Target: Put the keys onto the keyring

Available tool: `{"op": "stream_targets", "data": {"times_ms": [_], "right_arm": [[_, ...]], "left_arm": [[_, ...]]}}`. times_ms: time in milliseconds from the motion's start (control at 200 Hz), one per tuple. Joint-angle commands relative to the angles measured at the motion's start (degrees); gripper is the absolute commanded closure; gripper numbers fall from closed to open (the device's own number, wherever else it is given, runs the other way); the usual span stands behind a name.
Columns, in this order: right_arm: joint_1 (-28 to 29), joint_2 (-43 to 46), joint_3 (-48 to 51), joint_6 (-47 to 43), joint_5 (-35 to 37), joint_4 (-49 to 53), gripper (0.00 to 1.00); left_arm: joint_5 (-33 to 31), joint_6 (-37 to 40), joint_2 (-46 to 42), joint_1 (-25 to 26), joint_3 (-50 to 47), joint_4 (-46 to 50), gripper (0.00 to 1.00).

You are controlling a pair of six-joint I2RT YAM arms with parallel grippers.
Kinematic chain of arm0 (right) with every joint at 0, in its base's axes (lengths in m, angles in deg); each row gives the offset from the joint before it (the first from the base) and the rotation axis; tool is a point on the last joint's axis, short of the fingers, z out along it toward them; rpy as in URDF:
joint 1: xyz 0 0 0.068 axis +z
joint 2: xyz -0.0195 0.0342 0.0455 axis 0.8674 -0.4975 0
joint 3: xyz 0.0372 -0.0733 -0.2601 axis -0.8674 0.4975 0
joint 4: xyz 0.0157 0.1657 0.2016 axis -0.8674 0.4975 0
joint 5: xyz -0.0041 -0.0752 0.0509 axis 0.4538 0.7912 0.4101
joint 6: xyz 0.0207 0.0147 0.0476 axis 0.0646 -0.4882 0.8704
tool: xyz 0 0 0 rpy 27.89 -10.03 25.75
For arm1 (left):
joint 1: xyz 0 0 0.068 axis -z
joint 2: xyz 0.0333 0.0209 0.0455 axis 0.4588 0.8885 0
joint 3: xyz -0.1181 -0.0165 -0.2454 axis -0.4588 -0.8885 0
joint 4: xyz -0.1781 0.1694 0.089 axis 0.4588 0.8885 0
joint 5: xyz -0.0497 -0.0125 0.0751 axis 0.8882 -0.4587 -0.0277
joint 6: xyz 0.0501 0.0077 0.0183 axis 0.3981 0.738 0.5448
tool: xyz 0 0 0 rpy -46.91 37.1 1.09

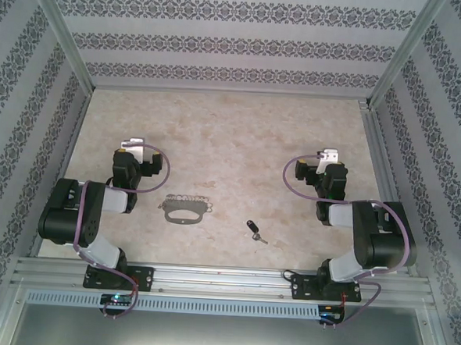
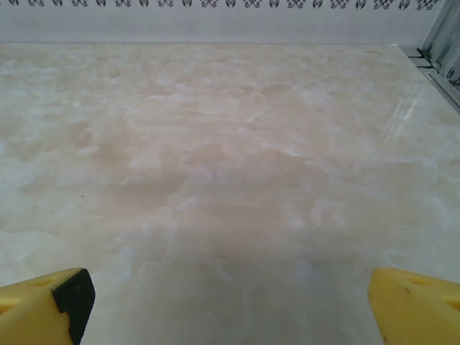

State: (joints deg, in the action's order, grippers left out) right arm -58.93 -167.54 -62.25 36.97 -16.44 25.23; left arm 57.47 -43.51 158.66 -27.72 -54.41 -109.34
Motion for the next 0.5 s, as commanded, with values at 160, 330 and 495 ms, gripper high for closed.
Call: {"op": "stream_targets", "data": {"times_ms": [160,330,495], "right_arm": [[-0.4,0.9,-1.1,-0.1,-0.4,-0.5,0.02],[-0.5,0.8,-1.2,0.1,-0.6,-0.4,0.02],[-0.6,0.8,-1.5,0.2,-0.7,0.0,0.02]], "left_arm": [[1.0,-0.9,0.2,-0.1,0.1,0.7,0.0],[1.0,-1.0,0.3,-0.1,0.6,1.4,0.0],[1.0,-1.1,0.4,-0.2,0.7,1.7,0.0]]}}
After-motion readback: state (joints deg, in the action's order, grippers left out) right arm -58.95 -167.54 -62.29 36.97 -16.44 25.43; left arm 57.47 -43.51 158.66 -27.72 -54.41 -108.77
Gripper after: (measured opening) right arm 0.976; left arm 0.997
